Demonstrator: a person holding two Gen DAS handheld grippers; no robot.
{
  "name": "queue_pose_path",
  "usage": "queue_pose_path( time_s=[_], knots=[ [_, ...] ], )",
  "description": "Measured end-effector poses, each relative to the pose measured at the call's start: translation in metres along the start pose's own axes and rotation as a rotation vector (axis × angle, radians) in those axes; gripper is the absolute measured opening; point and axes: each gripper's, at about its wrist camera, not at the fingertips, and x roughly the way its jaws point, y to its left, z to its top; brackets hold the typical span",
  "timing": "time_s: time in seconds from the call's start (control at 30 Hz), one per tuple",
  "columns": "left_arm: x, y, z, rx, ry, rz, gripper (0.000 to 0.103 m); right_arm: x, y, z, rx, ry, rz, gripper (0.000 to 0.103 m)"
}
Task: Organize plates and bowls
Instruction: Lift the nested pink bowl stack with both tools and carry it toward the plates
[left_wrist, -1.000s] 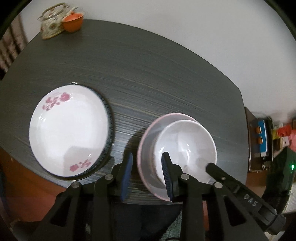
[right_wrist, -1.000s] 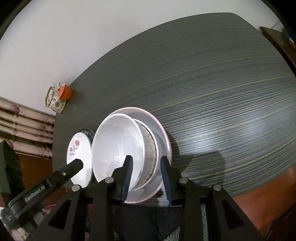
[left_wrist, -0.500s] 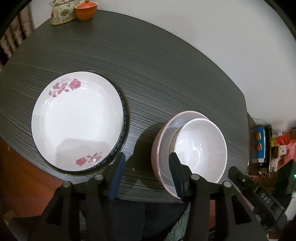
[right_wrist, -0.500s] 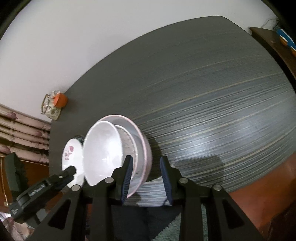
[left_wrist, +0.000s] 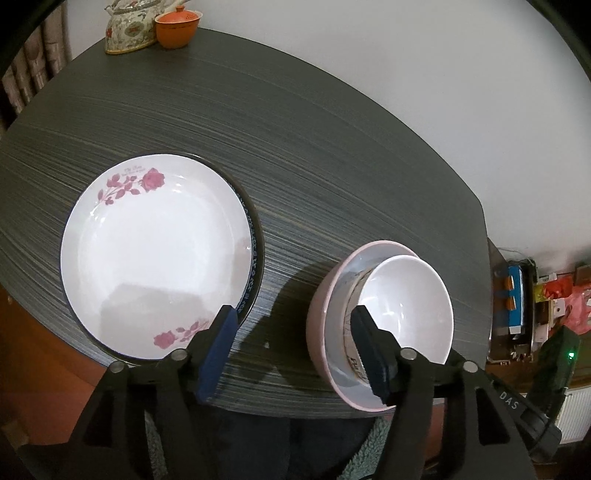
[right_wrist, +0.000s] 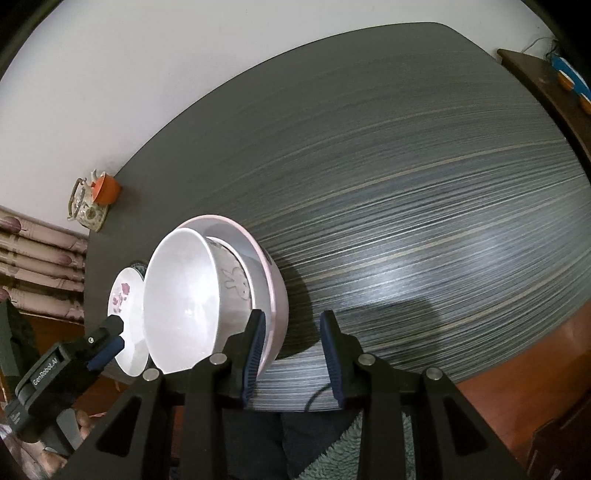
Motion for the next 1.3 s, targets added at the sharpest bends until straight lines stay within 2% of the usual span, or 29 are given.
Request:
queue_pose_path(
  time_s=[0.13,0.2,0.53,1.07,1.17,1.23,1.3],
  knots=[
    [0.000,0.002,-0.001,0.004,0.003,-0.016,0.071,0.001,0.001,0.001,-0.012,0.008,-0.003,0.032],
    [0.001,0.001,0.000,0.016,0.013,-0.012,0.074,0.002,0.002,0.002,-0.012,0.009,-0.010,0.037],
    [0.001,0.007,0.007,-0.005,0.046,-0.003,0.080,0.005,0.004,0.004,-0.019,0.014,-0.013,0.038],
    [0.016,0.008,0.012,-0.031,0.117,0.033,0.078,0.008,-0.001,0.012,-0.021,0.033,-0.008,0.038],
    [0.015,0.008,0.013,-0.025,0.115,0.039,0.073,0.008,-0.002,0.014,-0.024,0.030,-0.009,0.038],
    [0.016,0.006,0.013,-0.018,0.120,0.039,0.064,0.008,-0.002,0.014,-0.025,0.028,-0.007,0.038],
    [0.018,0.007,0.013,-0.022,0.125,0.044,0.061,0.008,0.000,0.014,-0.032,0.028,-0.007,0.038]
  ],
)
